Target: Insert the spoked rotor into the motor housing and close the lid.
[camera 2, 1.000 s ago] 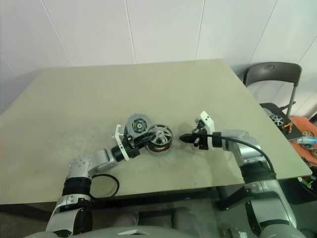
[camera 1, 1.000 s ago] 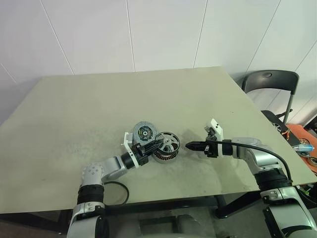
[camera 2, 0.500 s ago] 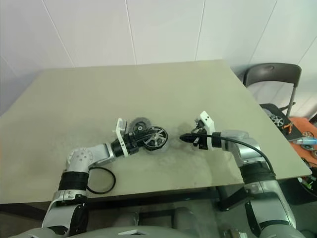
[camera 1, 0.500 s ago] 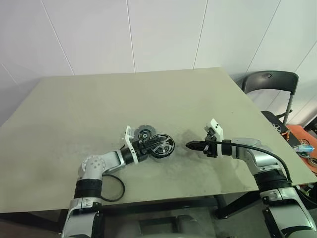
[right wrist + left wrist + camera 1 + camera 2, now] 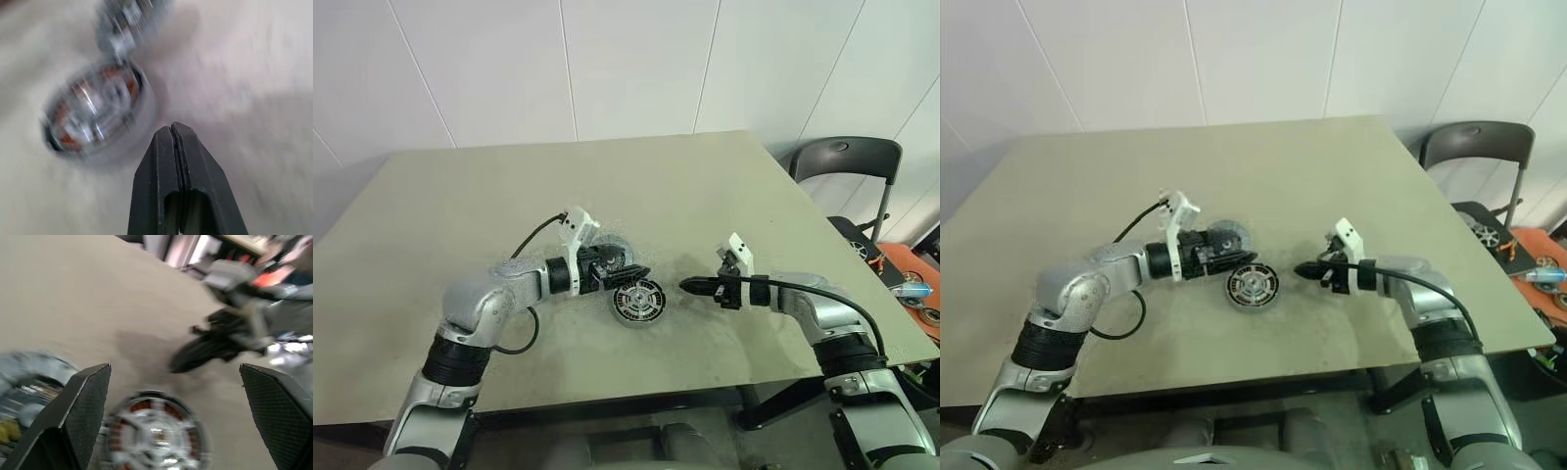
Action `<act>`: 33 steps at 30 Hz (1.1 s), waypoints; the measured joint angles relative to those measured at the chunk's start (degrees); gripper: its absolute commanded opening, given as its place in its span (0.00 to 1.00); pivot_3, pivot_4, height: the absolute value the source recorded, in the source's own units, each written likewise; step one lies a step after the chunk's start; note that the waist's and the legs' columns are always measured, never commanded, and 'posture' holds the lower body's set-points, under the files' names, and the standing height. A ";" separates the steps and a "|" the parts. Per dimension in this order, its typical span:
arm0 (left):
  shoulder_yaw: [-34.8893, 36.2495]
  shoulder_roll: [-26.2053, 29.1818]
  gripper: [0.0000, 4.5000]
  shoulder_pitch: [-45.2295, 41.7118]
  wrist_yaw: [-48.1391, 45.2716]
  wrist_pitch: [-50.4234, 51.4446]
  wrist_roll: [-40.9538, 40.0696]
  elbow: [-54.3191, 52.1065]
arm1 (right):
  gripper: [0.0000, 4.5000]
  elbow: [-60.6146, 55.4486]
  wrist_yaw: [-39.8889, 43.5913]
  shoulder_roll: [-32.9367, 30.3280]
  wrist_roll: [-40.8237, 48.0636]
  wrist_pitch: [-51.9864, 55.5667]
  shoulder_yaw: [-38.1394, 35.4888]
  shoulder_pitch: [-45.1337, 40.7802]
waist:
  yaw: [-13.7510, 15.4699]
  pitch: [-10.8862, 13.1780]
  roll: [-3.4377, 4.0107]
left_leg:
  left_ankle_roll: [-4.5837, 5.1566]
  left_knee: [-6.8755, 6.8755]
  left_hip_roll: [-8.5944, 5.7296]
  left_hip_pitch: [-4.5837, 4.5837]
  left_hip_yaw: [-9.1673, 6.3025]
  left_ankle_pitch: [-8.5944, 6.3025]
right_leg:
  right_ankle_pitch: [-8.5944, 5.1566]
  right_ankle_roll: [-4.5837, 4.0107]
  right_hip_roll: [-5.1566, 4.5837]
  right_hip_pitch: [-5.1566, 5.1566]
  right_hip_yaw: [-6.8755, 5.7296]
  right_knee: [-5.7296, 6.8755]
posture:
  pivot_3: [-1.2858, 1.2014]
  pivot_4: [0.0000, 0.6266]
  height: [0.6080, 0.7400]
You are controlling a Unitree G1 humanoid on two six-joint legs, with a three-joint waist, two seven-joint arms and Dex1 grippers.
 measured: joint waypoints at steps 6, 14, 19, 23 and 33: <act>4.33 -3.95 0.99 0.39 0.32 -15.48 5.05 5.35 | 0.00 -9.65 -1.42 1.79 2.91 2.76 0.75 -1.61 | 0.17 -0.01 0.00 | 0.00 -0.02 0.01 -0.01 -0.02 0.00 | 0.01 0.03 0.00 0.00 -0.02 -0.02 | 0.52 0.00 1.00; 7.97 -6.39 0.99 4.18 2.47 -22.56 8.04 7.58 | 0.00 -7.77 -4.82 2.63 -8.85 -0.59 14.91 -2.29 | 0.21 -0.02 0.01 | 0.01 0.02 0.01 -0.06 0.00 0.00 | 0.02 0.04 -0.03 -0.04 -0.01 0.00 | 0.52 0.00 1.00; 8.99 -6.69 0.99 5.01 3.43 -24.37 8.77 7.55 | 0.00 -7.34 -3.55 1.85 -12.48 -2.99 17.94 -4.12 | 0.12 -0.05 -0.04 | 0.01 -0.05 0.02 0.32 -0.01 -0.01 | 0.00 0.04 -0.01 0.29 -0.02 0.00 | 0.52 0.00 1.00; 10.85 -6.55 0.99 5.24 4.17 -25.39 8.78 7.54 | 0.00 -7.18 -1.17 1.53 -10.24 -1.68 15.81 -3.84 | 0.09 -0.04 -0.05 | 0.01 -0.05 0.02 0.46 0.00 -0.01 | -0.01 0.04 0.00 0.43 -0.02 0.00 | 0.52 0.00 1.00; 7.62 -1.77 1.00 13.98 -5.83 -32.58 12.92 7.15 | 0.57 -13.33 10.79 -6.59 -9.21 -0.68 20.09 -6.20 | 0.20 0.00 -0.01 | 0.02 -0.05 0.04 0.39 0.03 -0.01 | -0.12 -0.13 -0.01 0.33 -0.03 0.00 | 0.52 0.00 1.00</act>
